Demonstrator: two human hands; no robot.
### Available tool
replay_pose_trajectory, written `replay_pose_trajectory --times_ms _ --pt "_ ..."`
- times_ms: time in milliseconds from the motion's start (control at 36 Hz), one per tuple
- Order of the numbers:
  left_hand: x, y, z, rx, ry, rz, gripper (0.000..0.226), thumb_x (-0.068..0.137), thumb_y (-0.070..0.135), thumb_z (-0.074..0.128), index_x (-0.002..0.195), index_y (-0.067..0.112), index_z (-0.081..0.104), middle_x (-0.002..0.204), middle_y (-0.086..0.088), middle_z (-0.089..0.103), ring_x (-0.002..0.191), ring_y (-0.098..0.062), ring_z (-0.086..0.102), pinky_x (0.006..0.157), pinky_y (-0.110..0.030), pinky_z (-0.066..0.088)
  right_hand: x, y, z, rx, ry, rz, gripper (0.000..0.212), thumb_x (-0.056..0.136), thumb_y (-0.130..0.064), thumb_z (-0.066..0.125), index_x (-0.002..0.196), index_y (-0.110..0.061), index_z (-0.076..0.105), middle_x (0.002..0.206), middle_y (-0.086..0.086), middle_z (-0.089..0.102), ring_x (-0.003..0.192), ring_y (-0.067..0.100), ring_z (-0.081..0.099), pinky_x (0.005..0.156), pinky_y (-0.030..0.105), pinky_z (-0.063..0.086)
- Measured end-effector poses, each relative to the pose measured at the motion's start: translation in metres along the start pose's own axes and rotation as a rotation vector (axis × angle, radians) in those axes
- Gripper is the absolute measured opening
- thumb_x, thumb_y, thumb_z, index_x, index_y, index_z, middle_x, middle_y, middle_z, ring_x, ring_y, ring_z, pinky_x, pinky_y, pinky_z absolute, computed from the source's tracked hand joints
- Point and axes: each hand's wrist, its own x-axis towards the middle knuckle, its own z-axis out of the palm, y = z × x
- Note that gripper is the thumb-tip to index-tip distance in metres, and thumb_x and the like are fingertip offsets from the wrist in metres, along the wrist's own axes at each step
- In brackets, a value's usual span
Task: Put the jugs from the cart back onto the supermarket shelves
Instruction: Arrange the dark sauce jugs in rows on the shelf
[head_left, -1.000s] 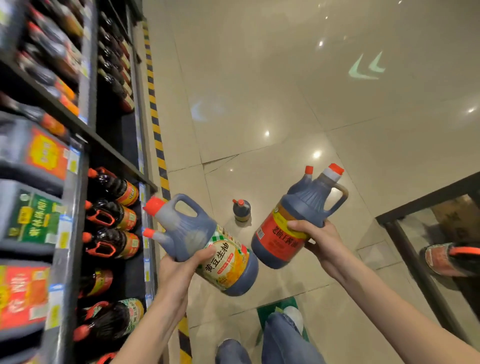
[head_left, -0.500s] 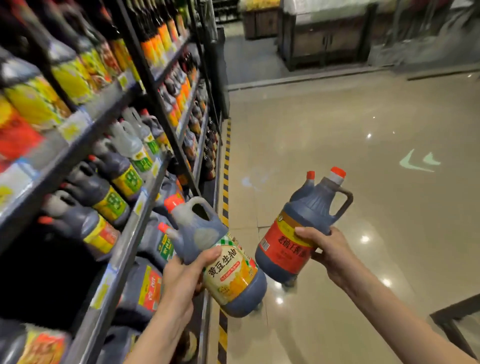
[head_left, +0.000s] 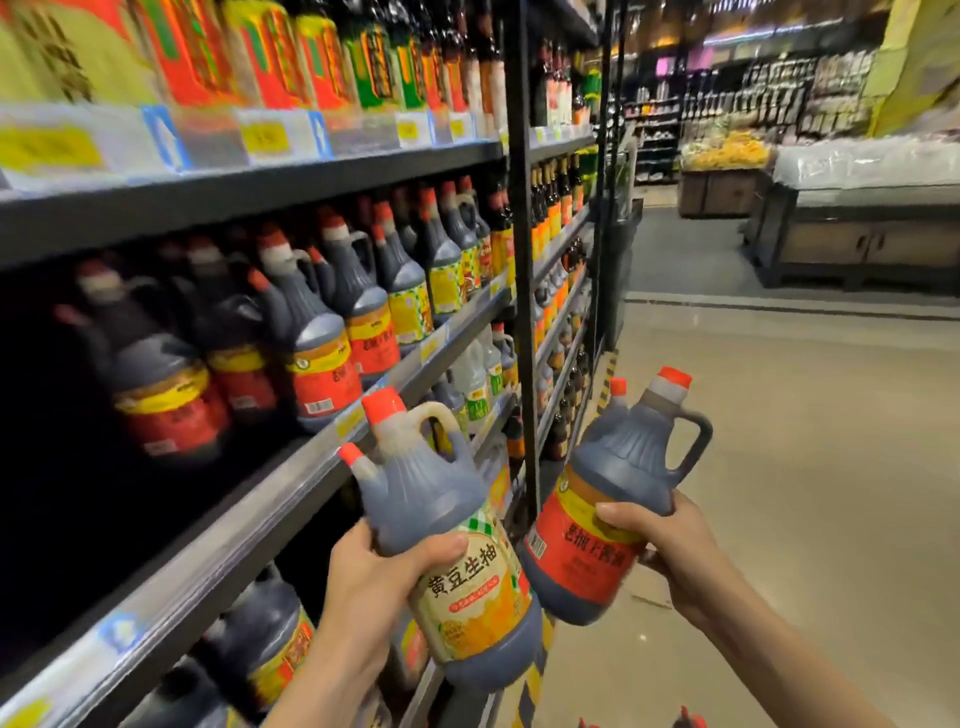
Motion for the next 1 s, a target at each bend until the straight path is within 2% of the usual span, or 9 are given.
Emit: replay_pose_trajectory --times_ms 167,306,389,528,583,667,750,889,1000 --pt "0.001 0.031 -0.01 -0.032 0.128 0.09 0.069 0.023 0.018 0.081 0.089 0.005 0.068 0.08 -0.013 0.075 0.066 -0.022 0.072 0.05 -0.027 0.054 0.04 -0.022 0.034 0.02 -0.186 -0.068 0.082 0.021 -0.036 0.077 0.099 -0.016 0.062 0.076 -0.008 0.074 0.063 0.005 0.068 0.045 0.016 0.047" --pt "-0.002 0.049 -0.02 0.002 0.283 0.16 0.073 0.027 0.012 0.085 0.097 0.003 0.065 0.085 -0.013 0.075 0.072 -0.026 0.073 0.056 -0.032 0.055 0.077 -0.033 0.065 -0.017 -0.377 -0.111 0.114 0.006 -0.047 0.089 0.112 -0.014 0.062 0.098 0.003 0.073 0.083 0.018 0.072 0.06 0.025 0.054" --pt "-0.01 0.064 -0.019 0.037 0.376 0.218 0.063 0.035 0.003 0.081 0.095 0.005 0.065 0.079 -0.007 0.075 0.067 -0.019 0.072 0.05 -0.024 0.053 0.09 -0.046 0.088 0.001 -0.509 -0.14 0.094 0.019 -0.034 0.084 0.107 -0.01 0.064 0.088 0.001 0.075 0.075 0.014 0.072 0.058 0.024 0.055" --pt "-0.027 0.079 -0.03 0.075 0.594 0.294 0.075 0.022 0.025 0.085 0.093 0.014 0.066 0.082 0.001 0.076 0.072 -0.014 0.073 0.052 -0.023 0.054 0.101 -0.06 0.131 0.084 -0.715 -0.139 0.087 0.01 -0.04 0.088 0.092 -0.017 0.068 0.078 -0.004 0.075 0.066 0.01 0.07 0.049 0.019 0.05" --pt "-0.036 0.085 -0.034 0.099 0.662 0.324 0.076 0.024 0.017 0.093 0.095 0.014 0.066 0.085 0.0 0.076 0.073 -0.013 0.072 0.053 -0.022 0.054 0.101 -0.065 0.15 0.143 -0.796 -0.12 0.075 0.018 -0.032 0.083 0.089 -0.016 0.066 0.07 -0.006 0.073 0.06 0.007 0.068 0.045 0.018 0.049" --pt "-0.053 0.093 -0.039 0.122 0.764 0.382 0.066 0.031 0.005 0.088 0.092 0.013 0.065 0.079 0.004 0.076 0.069 -0.01 0.072 0.051 -0.02 0.054 0.093 -0.069 0.179 0.209 -0.871 -0.101 0.092 0.003 -0.046 0.089 0.088 -0.015 0.066 0.07 -0.006 0.073 0.06 0.007 0.069 0.046 0.019 0.05" --pt "-0.071 0.1 -0.05 0.14 0.875 0.446 0.066 0.031 0.004 0.092 0.091 0.014 0.065 0.077 0.007 0.075 0.069 -0.009 0.072 0.052 -0.02 0.053 0.083 -0.068 0.204 0.256 -0.945 -0.076 0.092 0.002 -0.05 0.088 0.085 -0.016 0.067 0.07 -0.007 0.073 0.06 0.006 0.068 0.047 0.017 0.05" --pt "-0.102 0.11 -0.071 0.152 1.035 0.581 0.075 0.027 0.031 0.083 0.099 0.015 0.067 0.088 0.003 0.076 0.08 -0.013 0.072 0.057 -0.023 0.056 0.057 -0.063 0.242 0.325 -1.043 -0.065 0.063 0.026 -0.03 0.076 0.086 -0.015 0.064 0.066 -0.011 0.072 0.058 0.001 0.067 0.046 0.015 0.049" --pt "-0.125 0.116 -0.097 0.211 1.164 0.665 0.074 0.032 0.029 0.092 0.1 0.015 0.066 0.09 0.006 0.076 0.084 -0.014 0.072 0.06 -0.023 0.056 0.035 -0.056 0.273 0.331 -1.087 -0.088 0.094 0.009 -0.045 0.09 0.094 -0.013 0.065 0.076 -0.005 0.075 0.067 0.008 0.07 0.053 0.022 0.055"
